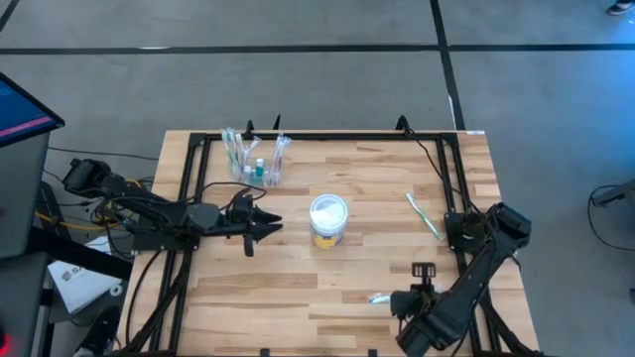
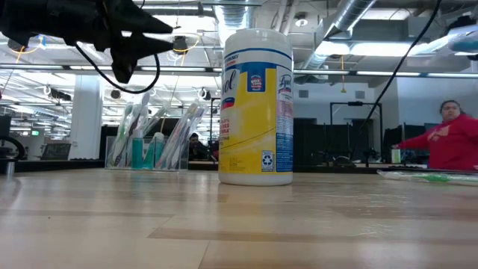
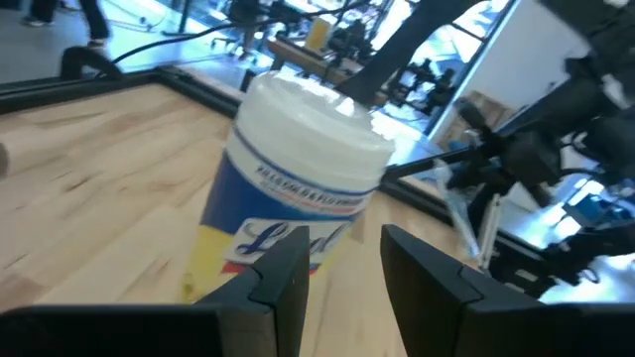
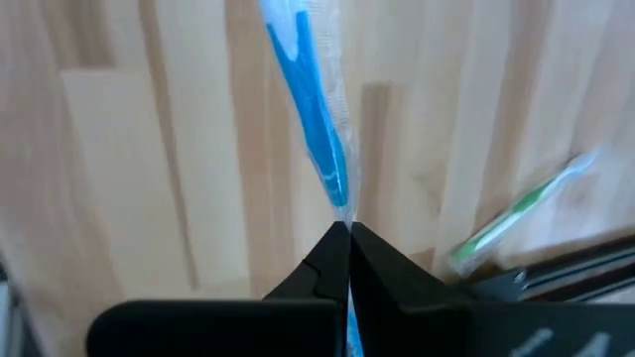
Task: Pick & Place toothbrushing station
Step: Put the blue toothbrush into the transparent organizer
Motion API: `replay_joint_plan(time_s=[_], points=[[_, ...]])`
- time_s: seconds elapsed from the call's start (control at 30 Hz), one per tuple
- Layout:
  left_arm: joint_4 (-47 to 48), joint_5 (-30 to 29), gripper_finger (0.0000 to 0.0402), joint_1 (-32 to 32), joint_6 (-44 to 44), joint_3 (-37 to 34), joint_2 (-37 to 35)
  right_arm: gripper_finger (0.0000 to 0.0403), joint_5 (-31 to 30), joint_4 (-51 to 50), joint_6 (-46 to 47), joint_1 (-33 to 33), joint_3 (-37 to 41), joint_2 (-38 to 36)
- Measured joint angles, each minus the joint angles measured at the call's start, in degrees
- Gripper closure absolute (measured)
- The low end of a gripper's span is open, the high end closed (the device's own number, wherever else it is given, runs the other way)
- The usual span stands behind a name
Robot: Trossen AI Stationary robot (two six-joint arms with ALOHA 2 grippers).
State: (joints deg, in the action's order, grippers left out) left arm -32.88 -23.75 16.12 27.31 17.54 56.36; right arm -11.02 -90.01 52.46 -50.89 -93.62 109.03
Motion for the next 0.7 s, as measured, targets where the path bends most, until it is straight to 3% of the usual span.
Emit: replay_joint_plan(time_s=[0.37, 0.7], points=[[-5.0, 2.1, 0.0279, 0.0, 0.0, 0.0, 0.0, 0.0403, -8.1, 0.0, -10.1, 4.8, -3.9, 0.0], [-11.3, 9.4, 0.0279, 0.0, 0.1, 0.0, 0.0, 0.0403, -14.6, 0.0, -19.2, 8.7, -7.0, 0.0]])
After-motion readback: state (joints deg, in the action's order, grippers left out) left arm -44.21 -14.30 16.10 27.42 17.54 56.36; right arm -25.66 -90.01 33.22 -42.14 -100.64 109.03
